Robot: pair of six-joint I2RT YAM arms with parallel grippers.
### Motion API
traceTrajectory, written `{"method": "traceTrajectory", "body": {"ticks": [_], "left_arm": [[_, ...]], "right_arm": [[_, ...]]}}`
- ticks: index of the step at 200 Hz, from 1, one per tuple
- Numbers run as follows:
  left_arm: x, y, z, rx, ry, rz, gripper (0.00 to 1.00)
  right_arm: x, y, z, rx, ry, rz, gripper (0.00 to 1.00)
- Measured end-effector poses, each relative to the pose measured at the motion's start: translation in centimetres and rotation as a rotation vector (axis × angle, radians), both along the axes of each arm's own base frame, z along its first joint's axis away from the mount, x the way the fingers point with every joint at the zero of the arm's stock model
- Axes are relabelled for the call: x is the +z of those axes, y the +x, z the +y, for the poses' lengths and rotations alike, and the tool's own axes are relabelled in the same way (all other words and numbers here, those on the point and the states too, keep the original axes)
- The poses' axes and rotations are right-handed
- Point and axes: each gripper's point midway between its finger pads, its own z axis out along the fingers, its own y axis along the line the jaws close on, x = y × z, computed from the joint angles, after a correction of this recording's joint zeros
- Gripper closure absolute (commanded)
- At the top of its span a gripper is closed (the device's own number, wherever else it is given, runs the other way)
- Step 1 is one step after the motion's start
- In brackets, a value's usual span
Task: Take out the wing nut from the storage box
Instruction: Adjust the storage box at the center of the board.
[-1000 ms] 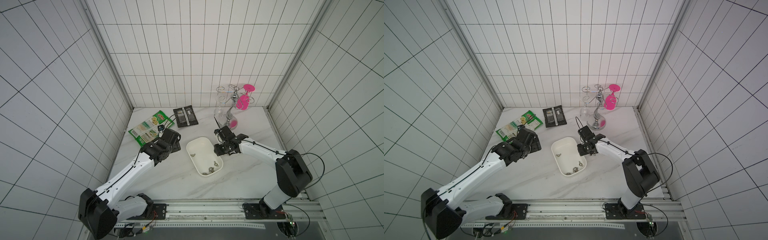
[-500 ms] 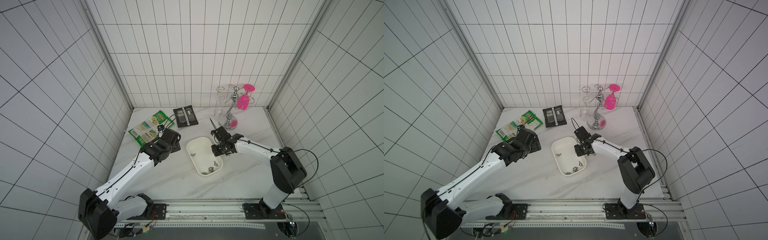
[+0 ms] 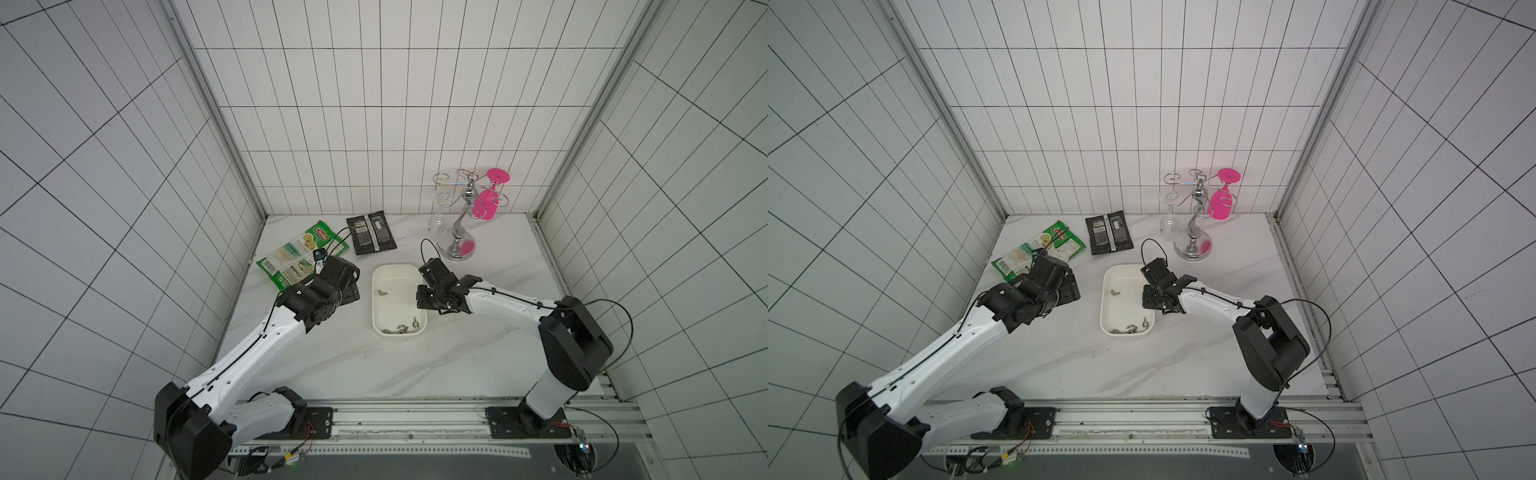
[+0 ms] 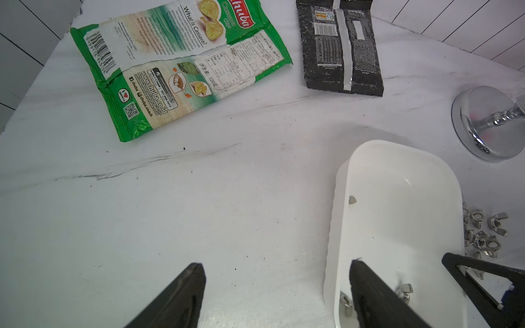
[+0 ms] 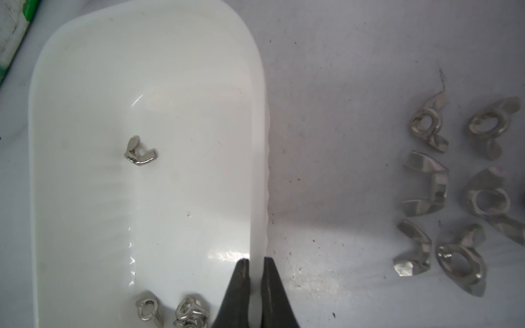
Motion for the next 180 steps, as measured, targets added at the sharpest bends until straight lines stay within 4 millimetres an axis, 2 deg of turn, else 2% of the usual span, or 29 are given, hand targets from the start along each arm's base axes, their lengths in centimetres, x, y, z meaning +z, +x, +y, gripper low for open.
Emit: {"method": "traceTrajectory", "body": {"ticks": [58,105,125,145,180], "left_arm": [[0.7,-0.4,0.3,0.002,-0.008,-0.018,0.17],[1.2,-0.6,0.6,0.007,-0.009,-0.033,0.16],[1.6,-0.7,0.8,0.011,-0.010,-0.044,0.16],[1.8,-0.7,0.9,0.016,-0.009,-0.054,0.16],[1.8,-0.7,1.1,0.020,-0.005,-0.057,0.16]], "right_arm": [[-0.6,0.7,0.9,-0.176,0.082,0.045,0.86],[-0.2,0.7,2.1,-0.189,0.111,0.044,0.65],[0.2,0.7,1.9,-0.177,0.093,0.022,0.57],[1.5,0.8,1.5,-0.147,0.066,-0.022,0.52],[5.8,1.9,0.9,-0.072,0.015,-0.153,0.46]]}}
